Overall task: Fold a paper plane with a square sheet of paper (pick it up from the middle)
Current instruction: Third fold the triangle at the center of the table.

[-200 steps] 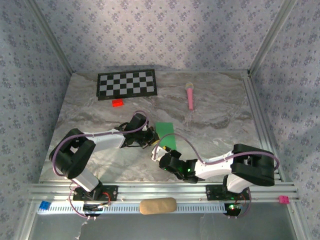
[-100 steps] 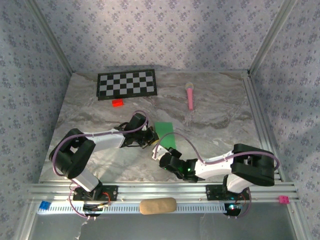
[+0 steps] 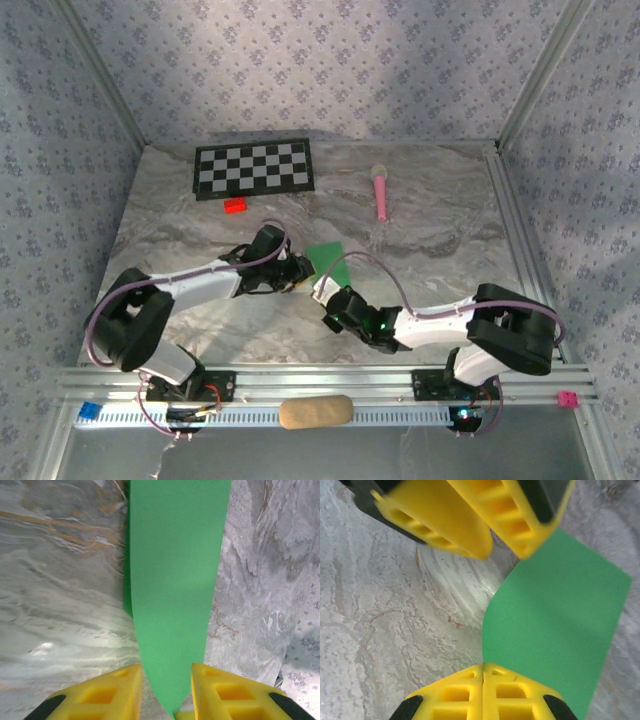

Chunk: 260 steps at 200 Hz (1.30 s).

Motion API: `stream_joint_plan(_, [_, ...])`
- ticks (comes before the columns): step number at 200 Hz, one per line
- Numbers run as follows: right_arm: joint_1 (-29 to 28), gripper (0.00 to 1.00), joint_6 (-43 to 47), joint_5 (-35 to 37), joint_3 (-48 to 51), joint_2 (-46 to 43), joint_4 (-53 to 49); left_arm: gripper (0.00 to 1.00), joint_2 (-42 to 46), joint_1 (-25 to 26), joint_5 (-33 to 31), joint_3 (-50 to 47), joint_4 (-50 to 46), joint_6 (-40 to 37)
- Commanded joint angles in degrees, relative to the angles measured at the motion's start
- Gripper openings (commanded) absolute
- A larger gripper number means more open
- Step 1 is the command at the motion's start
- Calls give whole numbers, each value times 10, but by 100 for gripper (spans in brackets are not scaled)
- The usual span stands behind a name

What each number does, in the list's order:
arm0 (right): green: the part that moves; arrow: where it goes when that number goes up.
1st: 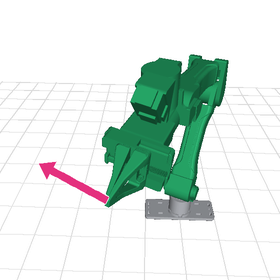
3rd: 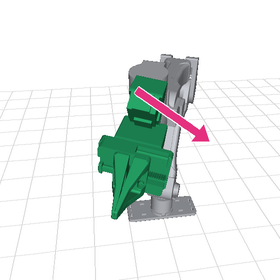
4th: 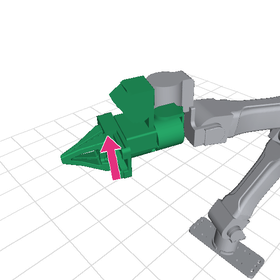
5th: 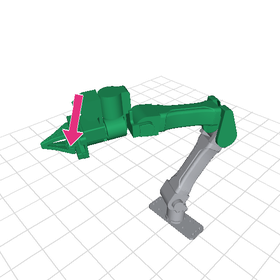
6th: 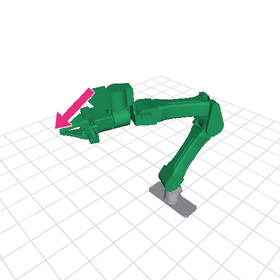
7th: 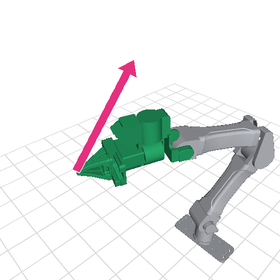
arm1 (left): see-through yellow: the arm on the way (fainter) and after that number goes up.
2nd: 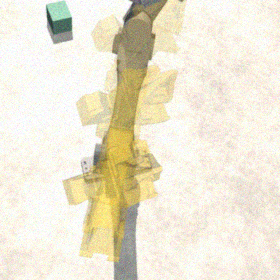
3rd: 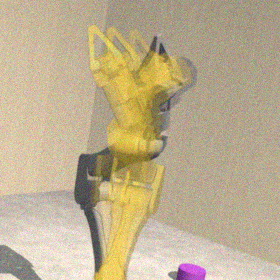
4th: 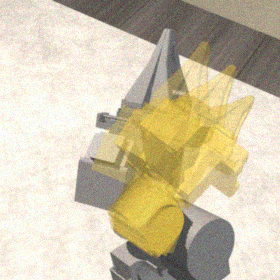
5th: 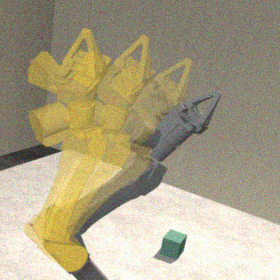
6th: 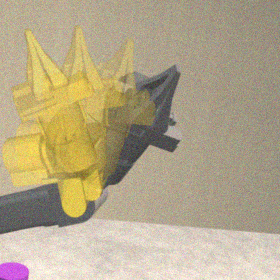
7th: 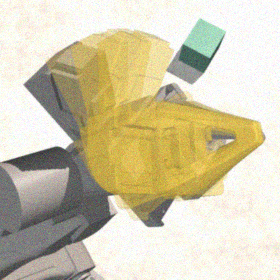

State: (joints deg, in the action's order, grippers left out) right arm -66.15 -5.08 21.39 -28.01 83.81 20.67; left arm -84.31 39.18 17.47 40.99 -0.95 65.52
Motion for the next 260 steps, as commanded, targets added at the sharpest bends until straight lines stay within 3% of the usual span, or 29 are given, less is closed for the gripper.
stream_joint_plan(1, [27, 0, -55, -130, -2, -20, -17, 36, 37, -16, -32, 14, -71, -34])
stream_joint_plan(64, [122, 0, -161, -342, -40, -30, -69, 37, 62, -56, 0, 33, -83, -99])
stream_joint_plan(127, [175, 0, -212, -465, -61, -18, -83, 33, -42, -59, 84, 114, -57, -137])
stream_joint_plan(192, [185, 0, -221, -488, -47, -11, -59, 19, -178, -35, 114, 226, -127, -198])
stream_joint_plan(260, [187, 0, -231, -495, -40, 7, -40, 15, -267, -21, 91, 266, -168, -232])
